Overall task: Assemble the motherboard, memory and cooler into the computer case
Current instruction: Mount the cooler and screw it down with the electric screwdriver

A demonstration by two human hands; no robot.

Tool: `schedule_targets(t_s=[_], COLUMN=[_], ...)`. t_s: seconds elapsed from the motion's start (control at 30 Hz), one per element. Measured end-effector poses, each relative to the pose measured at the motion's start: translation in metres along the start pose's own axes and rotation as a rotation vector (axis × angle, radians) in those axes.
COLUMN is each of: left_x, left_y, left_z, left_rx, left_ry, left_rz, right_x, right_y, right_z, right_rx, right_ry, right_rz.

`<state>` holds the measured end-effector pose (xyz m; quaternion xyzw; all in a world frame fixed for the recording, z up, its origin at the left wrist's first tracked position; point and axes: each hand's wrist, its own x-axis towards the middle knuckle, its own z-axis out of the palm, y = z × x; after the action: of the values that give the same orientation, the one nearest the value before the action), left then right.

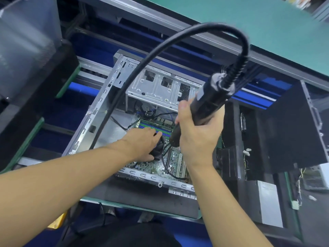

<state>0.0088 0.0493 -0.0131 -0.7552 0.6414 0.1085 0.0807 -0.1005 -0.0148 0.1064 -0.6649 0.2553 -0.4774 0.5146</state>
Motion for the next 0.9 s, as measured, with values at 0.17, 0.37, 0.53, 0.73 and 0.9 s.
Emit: schedule_targets(t_s=[0.17, 0.37, 0.53, 0.73, 0.9], left_x=[0.006, 0.015, 0.015, 0.017, 0.018], left_y=[0.028, 0.034, 0.031, 0.028, 0.018], left_z=[0.009, 0.003, 0.003, 0.0, -0.002], left_rx=[0.201, 0.286, 0.294, 0.411, 0.382], left_ry=[0.024, -0.029, -0.048, -0.077, -0.015], left_rz=[-0.036, -0.055, 0.02, 0.228, 0.372], right_x=[0.004, 0.008, 0.012, 0.016, 0.015], right_y=[0.0, 0.001, 0.002, 0.005, 0.008], right_z=[-0.002, -0.006, -0.012, -0.02, -0.029], right_rx=[-0.019, -0.061, -0.055, 0.039, 0.18], right_ry=[-0.019, 0.052, 0.035, -0.031, -0.167], right_rz=[-0.01, -0.007, 0.009, 0.026, 0.031])
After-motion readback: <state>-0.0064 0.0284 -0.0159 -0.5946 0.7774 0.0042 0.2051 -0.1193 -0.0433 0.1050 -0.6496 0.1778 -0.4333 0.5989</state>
